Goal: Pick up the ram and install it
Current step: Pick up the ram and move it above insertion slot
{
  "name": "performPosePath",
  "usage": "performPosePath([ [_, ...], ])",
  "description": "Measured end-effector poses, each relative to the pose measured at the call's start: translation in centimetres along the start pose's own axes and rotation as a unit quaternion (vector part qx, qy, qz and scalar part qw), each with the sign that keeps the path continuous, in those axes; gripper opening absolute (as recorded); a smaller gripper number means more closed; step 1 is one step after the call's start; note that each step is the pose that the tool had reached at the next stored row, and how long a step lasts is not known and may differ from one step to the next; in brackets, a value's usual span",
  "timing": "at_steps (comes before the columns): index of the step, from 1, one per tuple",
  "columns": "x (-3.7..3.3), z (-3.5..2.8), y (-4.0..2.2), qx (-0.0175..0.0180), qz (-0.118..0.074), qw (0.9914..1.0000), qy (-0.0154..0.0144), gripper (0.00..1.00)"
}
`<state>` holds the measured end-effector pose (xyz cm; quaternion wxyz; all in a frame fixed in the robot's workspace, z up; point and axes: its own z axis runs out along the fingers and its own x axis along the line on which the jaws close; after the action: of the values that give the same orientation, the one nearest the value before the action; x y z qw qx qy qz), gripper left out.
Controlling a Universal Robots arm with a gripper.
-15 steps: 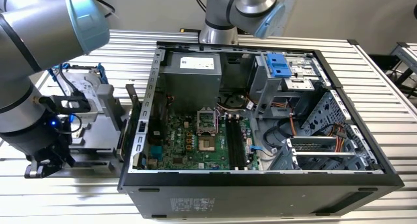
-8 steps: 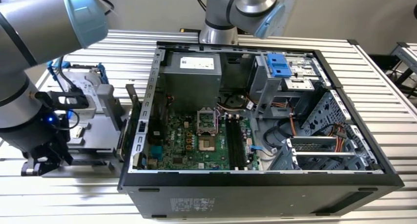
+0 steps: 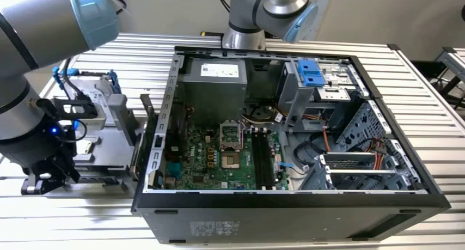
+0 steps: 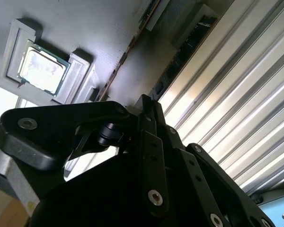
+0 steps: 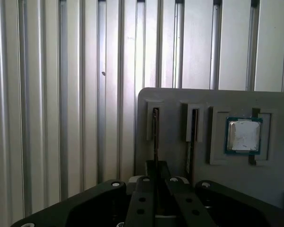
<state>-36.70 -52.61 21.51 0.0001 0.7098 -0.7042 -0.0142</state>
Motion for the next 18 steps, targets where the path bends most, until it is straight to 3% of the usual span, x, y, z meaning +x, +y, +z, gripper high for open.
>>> performPosePath([
  [6,0.00,-0.31,0.01,-0.0001,0.000,1.00000,0.0001,0.00],
  [18,-0.05,-2.52,0.05,-0.0001,0.000,1.00000,0.0005,0.00],
])
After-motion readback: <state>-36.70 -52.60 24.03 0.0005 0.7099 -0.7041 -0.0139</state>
